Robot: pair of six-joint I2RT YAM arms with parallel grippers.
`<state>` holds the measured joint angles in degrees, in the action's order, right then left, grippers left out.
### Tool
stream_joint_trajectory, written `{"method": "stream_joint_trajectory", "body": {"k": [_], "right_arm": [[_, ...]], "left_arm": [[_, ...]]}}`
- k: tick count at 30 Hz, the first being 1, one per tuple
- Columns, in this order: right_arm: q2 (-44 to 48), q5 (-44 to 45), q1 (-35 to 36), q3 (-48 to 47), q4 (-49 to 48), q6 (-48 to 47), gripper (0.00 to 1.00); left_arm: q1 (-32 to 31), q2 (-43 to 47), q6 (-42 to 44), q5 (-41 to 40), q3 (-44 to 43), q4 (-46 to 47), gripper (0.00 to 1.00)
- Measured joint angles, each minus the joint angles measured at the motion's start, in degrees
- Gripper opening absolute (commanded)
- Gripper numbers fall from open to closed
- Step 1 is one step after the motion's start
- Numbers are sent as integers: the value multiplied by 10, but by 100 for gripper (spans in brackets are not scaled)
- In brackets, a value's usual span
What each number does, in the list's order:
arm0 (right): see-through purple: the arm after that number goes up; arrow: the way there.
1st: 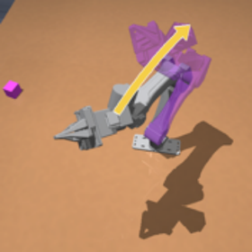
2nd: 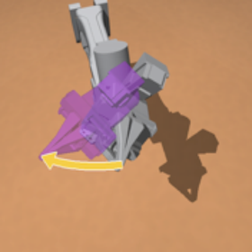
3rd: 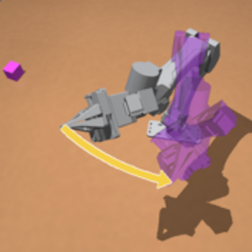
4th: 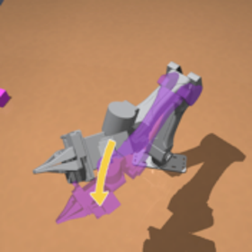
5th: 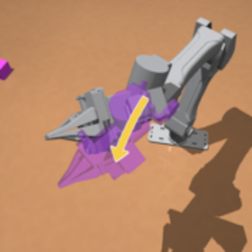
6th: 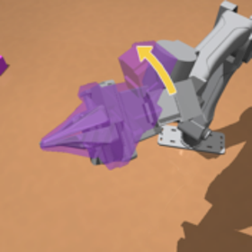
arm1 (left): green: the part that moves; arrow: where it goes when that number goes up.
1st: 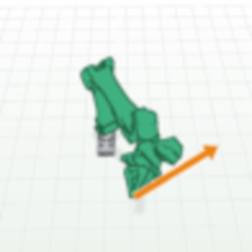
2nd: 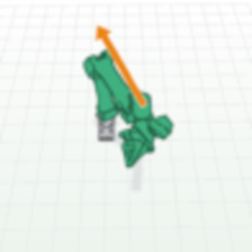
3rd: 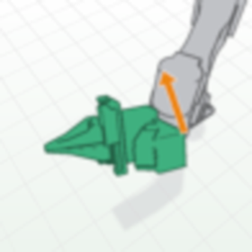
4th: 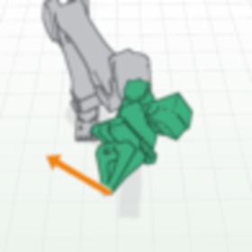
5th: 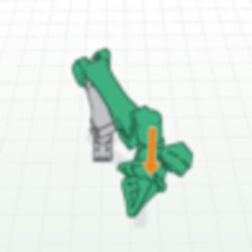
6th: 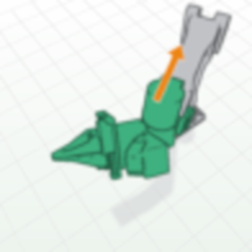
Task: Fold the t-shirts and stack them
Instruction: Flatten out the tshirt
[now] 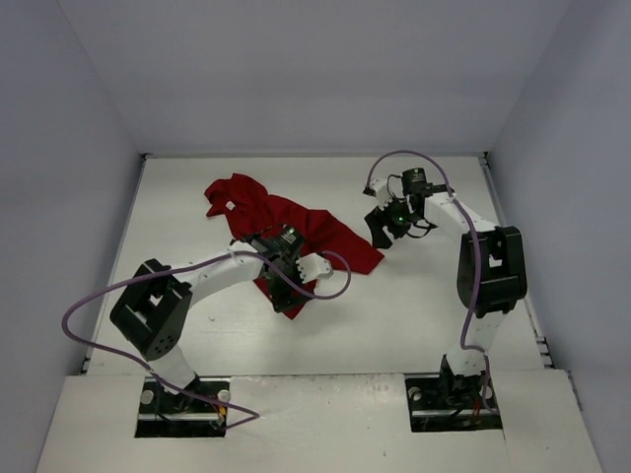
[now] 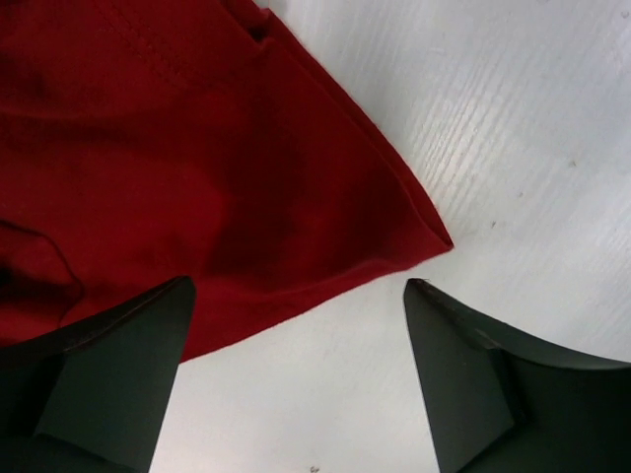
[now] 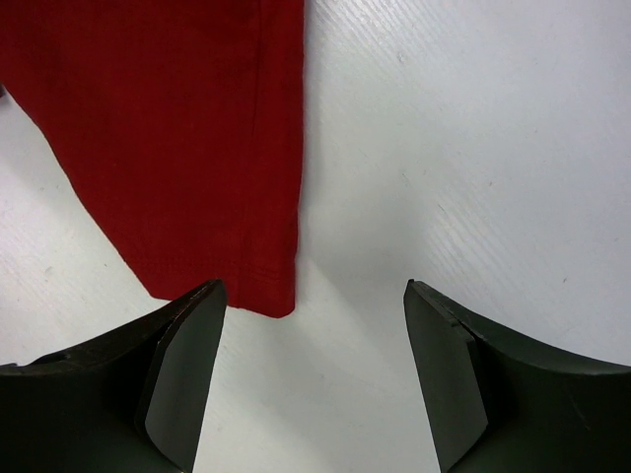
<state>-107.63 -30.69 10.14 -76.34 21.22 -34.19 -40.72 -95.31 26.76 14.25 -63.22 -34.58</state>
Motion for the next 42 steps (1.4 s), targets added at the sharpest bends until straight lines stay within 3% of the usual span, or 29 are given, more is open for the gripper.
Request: {"method": "stream_joint_trajectory", "body": {"k": [10, 16, 20, 26, 30, 33, 39, 42], "right_arm": [[0, 0, -11, 0, 2, -8, 71], [0, 1, -12, 0, 5, -13, 71], [0, 2, -15, 0, 7, -18, 71], [0, 2, -20, 0, 10, -24, 70], [5, 2, -23, 0, 13, -35, 70], [19, -2, -24, 3, 14, -47, 70], [58, -29, -26, 7, 20, -64, 70], [70, -50, -25, 9, 19, -73, 70]], "left_arm": [[-71, 12, -30, -10, 46, 38, 80], [-109, 13, -42, -8, 55, 50, 67], [-96, 9, -47, -7, 56, 55, 49], [-70, 7, -44, -9, 56, 36, 2], [-34, 44, -35, -18, 56, -2, 0], [-2, 127, -25, -36, 40, -44, 0], [36, 290, -12, -51, -105, -81, 0], [90, 343, -14, -45, -156, -93, 0]]}}
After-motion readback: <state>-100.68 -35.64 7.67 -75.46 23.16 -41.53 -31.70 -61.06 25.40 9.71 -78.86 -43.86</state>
